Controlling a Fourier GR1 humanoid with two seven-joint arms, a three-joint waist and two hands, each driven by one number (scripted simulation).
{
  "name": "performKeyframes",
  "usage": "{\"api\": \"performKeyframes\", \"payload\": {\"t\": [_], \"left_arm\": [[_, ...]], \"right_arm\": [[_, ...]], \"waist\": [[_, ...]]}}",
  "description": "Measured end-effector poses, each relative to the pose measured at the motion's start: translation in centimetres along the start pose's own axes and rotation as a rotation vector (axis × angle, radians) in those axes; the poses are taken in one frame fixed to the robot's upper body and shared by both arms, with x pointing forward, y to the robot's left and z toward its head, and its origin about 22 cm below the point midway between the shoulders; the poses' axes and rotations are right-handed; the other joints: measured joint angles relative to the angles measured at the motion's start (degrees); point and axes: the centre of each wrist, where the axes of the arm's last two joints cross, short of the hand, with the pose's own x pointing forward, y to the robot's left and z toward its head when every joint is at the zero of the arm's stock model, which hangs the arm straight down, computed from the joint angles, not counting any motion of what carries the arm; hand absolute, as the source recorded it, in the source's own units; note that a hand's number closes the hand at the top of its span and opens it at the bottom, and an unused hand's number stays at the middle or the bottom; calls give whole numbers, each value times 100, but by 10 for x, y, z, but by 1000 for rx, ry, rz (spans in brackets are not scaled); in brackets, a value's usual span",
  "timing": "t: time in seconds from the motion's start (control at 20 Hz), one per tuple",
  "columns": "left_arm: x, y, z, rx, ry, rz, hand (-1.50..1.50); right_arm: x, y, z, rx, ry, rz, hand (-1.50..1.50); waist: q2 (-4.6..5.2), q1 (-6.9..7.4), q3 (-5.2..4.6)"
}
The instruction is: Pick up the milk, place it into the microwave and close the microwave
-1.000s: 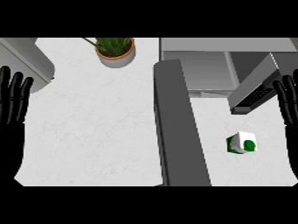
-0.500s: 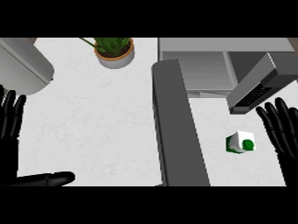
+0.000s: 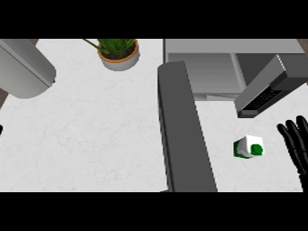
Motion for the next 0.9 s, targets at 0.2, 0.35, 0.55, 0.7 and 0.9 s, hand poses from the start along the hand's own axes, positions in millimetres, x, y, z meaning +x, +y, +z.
{"api": "performKeyframes", "payload": {"t": [0.2,0.35,0.55,0.7,0.9], "left_arm": [[1,7,7,1,5,2,-150],[0,12,13,-2,11,3,-150],[3,16,23,-5,5,-1,-150],[7,21,26,-5,6,-1,-150],[14,29,33,-5,0,-3,-150]], "right_arm": [[-17,0,7,-25,33,3,-150],[-26,-3,10,-32,56,7,-150],[-46,-3,7,-37,81,12,-150],[-63,-16,11,-61,106,14,-150],[-86,-20,13,-93,135,21,-150]], "waist": [[3,-4,1],[4,-3,1],[5,10,1],[7,9,1],[7,18,2]]}}
